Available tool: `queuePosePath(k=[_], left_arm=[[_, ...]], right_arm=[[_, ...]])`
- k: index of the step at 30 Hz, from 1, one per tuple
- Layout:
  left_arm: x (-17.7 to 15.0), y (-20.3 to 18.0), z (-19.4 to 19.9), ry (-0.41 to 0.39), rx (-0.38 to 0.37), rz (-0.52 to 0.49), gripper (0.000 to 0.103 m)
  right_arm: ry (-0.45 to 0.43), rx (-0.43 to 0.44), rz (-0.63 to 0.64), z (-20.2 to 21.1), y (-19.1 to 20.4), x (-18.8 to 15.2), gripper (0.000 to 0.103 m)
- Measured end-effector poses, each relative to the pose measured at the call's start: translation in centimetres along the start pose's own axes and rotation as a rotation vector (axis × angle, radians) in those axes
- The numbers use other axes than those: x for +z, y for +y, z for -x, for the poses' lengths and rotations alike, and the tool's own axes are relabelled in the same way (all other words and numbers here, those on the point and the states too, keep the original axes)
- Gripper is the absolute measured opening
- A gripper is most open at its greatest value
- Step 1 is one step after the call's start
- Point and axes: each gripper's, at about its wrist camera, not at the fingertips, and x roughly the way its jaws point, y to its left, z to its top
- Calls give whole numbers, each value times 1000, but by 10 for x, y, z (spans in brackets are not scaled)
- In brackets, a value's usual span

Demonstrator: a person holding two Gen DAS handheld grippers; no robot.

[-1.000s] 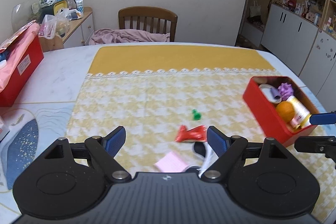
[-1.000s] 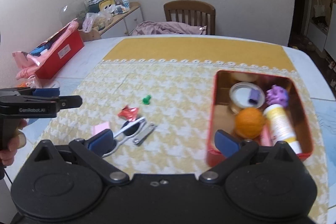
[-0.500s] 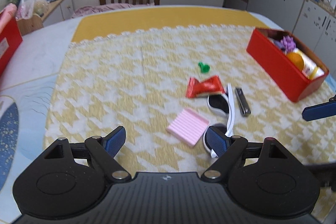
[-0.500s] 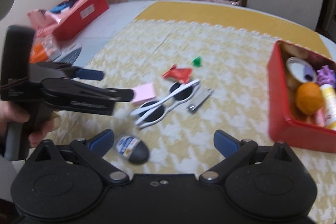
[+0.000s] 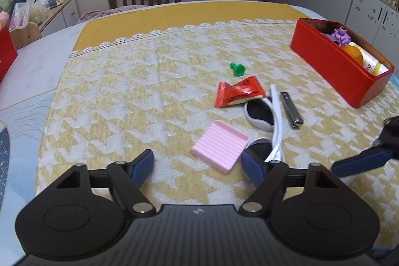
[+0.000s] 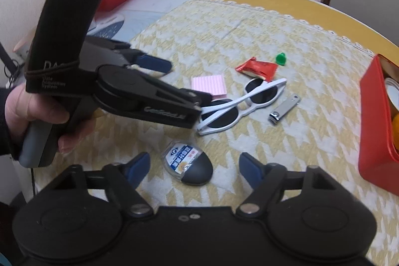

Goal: Organize rigid objects
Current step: 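Grasp the pink sticky-note pad with the left gripper while the right grasps the round blue-labelled container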

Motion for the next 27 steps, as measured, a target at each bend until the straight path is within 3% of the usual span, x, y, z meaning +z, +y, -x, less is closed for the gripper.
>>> queuePosePath(k=[8,14,21,27], left_arm=[[3,-4,-4,-15,-38,-9,58],[4,6,-3,-15,-52,11,46],[4,12,-2,-11,-62,29,45],[5,11,0,-8,-50,43,45]], right_arm=[[21,13,108,-14,9,1,61],[13,17,141,-21,14,2,60],[-1,4,202,-25,20,4,44],[-9,-10,224,-23,23,4,41]])
